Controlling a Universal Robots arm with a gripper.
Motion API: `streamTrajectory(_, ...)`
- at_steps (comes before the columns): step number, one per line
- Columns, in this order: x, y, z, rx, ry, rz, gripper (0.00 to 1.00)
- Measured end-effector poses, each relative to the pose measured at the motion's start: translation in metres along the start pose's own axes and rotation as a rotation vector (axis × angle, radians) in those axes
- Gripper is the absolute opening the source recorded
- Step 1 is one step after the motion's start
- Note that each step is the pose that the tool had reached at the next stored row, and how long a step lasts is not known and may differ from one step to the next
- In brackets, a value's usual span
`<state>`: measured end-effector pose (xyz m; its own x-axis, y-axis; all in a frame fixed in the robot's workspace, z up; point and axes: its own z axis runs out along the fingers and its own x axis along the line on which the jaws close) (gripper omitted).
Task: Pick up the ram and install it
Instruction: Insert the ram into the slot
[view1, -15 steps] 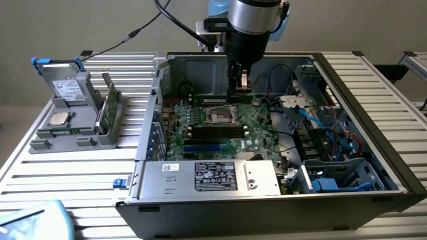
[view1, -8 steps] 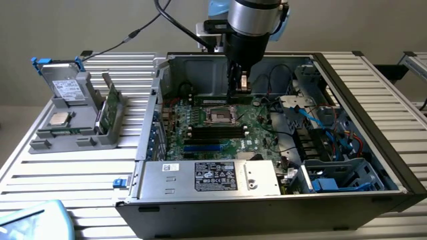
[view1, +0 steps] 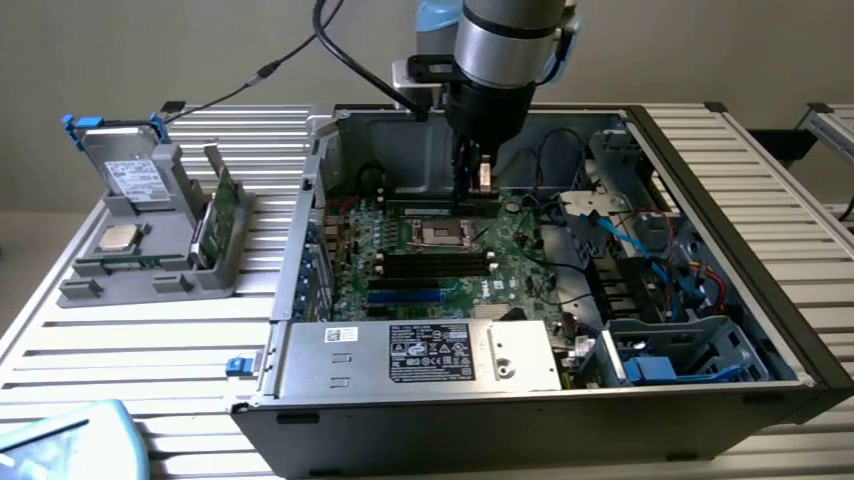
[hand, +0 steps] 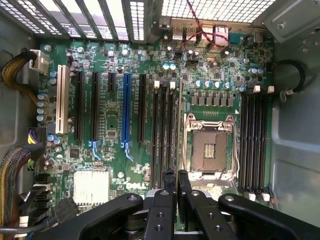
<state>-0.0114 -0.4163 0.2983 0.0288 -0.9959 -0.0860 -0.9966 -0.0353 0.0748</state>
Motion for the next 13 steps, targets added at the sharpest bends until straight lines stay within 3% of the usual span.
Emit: streamTrajectory(13,0.002,-0.0018,0.0235,-0.0124,0.0067,-0.088,0.14)
